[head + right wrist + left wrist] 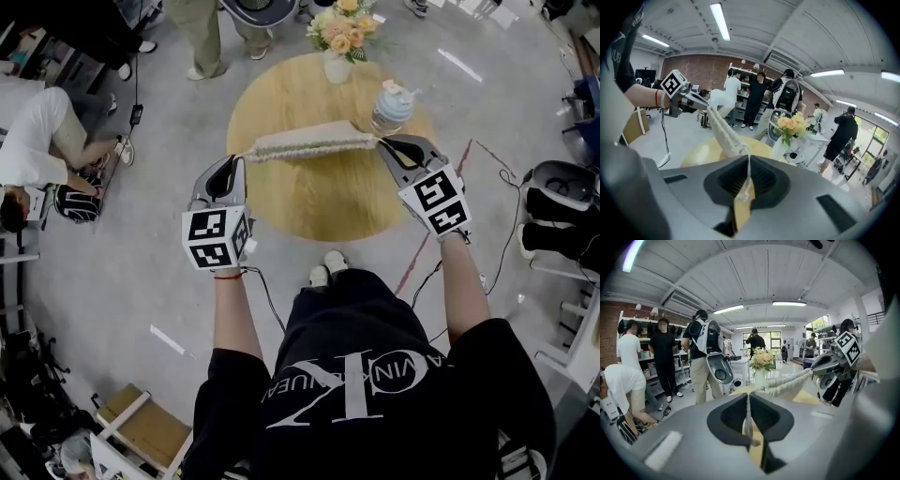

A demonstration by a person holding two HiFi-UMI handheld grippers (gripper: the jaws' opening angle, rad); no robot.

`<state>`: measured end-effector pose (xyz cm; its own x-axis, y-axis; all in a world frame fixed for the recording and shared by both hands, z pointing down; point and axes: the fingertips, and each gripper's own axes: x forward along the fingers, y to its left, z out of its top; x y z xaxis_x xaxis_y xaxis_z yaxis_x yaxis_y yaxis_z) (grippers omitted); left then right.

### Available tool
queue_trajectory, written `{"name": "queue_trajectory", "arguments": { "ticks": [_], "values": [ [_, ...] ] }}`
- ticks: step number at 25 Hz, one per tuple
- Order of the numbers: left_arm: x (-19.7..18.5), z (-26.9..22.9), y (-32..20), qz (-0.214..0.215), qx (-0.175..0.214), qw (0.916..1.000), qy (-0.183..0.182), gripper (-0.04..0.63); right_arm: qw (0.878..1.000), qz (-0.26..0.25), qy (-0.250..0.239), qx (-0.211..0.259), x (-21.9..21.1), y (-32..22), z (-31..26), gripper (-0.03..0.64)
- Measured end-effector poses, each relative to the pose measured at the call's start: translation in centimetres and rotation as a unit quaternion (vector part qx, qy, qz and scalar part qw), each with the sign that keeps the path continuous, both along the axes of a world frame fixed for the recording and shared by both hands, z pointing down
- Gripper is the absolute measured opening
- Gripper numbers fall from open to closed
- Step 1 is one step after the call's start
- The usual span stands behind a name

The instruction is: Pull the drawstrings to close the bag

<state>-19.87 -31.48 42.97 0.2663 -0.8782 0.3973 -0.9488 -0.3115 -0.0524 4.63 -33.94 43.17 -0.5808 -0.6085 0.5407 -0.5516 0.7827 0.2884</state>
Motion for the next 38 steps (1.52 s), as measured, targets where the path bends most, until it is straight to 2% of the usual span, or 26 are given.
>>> {"name": "queue_trajectory", "arguments": {
  "ticks": [3, 6, 13, 18, 22, 28, 33, 38],
  "values": [
    [-0.1, -1.2, -0.1, -0.002, 0.009, 0.9998, -0.017, 0.02, 0.998, -0.007, 0.046, 0.034, 0.1, -0.2, -0.6, 0.02],
    [-0.5, -1.6, -0.3, -0.019, 0.012, 0.9996, 0.016, 0.02, 0.995, -0.002, 0.078, 0.064, 0.3, -0.8, -0.9, 0.02],
    [-1.7, -1.8, 0.4, -0.047, 0.018, 0.998, 0.038, 0.02, 0.994, 0.039, 0.062, 0.083, 0.3, -1.5, -2.4, 0.02],
    [-2.1, -2.5, 0.3, -0.076, 0.036, 0.9965, 0.003, 0.02, 0.989, 0.073, 0.068, 0.111, 0.6, -1.9, -3.5, 0.02],
    [-1.9, -3.7, 0.5, -0.078, 0.065, 0.9943, -0.033, 0.018, 0.985, 0.106, 0.05, 0.126, 1.2, -2.1, -4.4, 0.02],
    [-2.2, -4.9, 0.4, -0.087, 0.082, 0.9926, -0.022, 0.018, 0.978, 0.131, 0.055, 0.151, 2.3, -2.8, -5.5, 0.02],
    [-2.1, -5.1, 0.2, -0.083, 0.085, 0.9921, -0.04, 0.018, 0.975, 0.143, 0.06, 0.161, 3.2, -3.2, -5.8, 0.018],
    [-2.4, -5.2, 0.2, -0.083, 0.088, 0.9918, -0.04, 0.018, 0.973, 0.15, 0.06, 0.166, 3.9, -3.3, -6.3, 0.018]
  ]
}}
